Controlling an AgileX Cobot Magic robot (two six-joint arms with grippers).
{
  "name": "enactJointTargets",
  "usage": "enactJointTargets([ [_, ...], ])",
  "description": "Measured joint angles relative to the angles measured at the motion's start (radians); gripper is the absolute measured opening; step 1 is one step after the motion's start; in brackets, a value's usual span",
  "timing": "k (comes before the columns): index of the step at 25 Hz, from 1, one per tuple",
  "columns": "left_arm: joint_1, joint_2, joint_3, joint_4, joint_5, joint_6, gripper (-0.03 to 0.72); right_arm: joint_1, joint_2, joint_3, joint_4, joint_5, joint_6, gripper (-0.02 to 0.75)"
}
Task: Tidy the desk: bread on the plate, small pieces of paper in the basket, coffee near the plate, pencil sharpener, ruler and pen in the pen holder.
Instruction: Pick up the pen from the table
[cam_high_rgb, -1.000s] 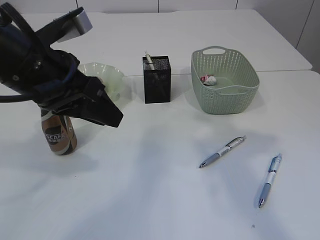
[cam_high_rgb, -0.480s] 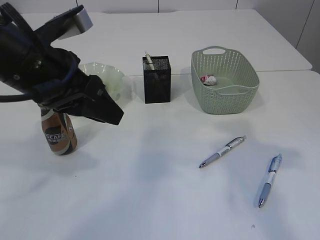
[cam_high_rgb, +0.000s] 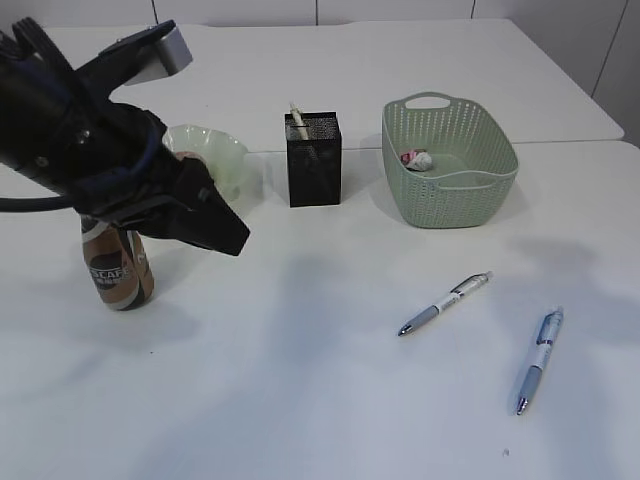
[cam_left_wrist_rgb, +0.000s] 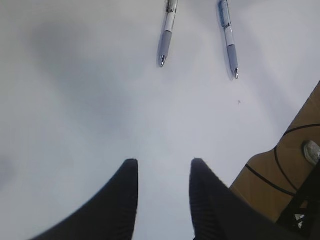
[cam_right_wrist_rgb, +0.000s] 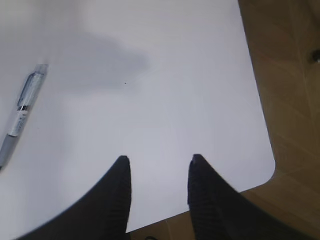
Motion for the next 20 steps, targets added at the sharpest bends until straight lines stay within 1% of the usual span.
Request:
enactJointTargets([
  [3, 0.0, 0.0, 0.0, -0.002, -0.009, 0.017, 0.243, -0.02, 0.0, 0.0, -0.003, 0.0, 0.023, 0.317],
  [6, -0.018, 0.0, 0.0, -0.004, -0.039, 0.051, 0.243, -0.021, 0.0, 0.0, 0.001, 0.0, 0.029, 0.317],
  [9, -0.064, 0.005, 0.0, -0.009, -0.094, 0.093, 0.243, -0.021, 0.0, 0.0, -0.002, 0.0, 0.033, 0.317],
  [13, -0.127, 0.048, 0.0, -0.011, -0.157, 0.105, 0.243, -0.021, 0.0, 0.0, -0.043, 0.0, 0.062, 0.317],
  [14, -0.141, 0.067, -0.003, -0.011, -0.157, 0.106, 0.243, -0.022, 0.0, 0.0, -0.068, 0.0, 0.078, 0.317],
  [20, -0.212, 0.184, -0.089, -0.011, -0.155, 0.106, 0.243, -0.022, 0.0, 0.0, -0.082, -0.002, 0.096, 0.317],
])
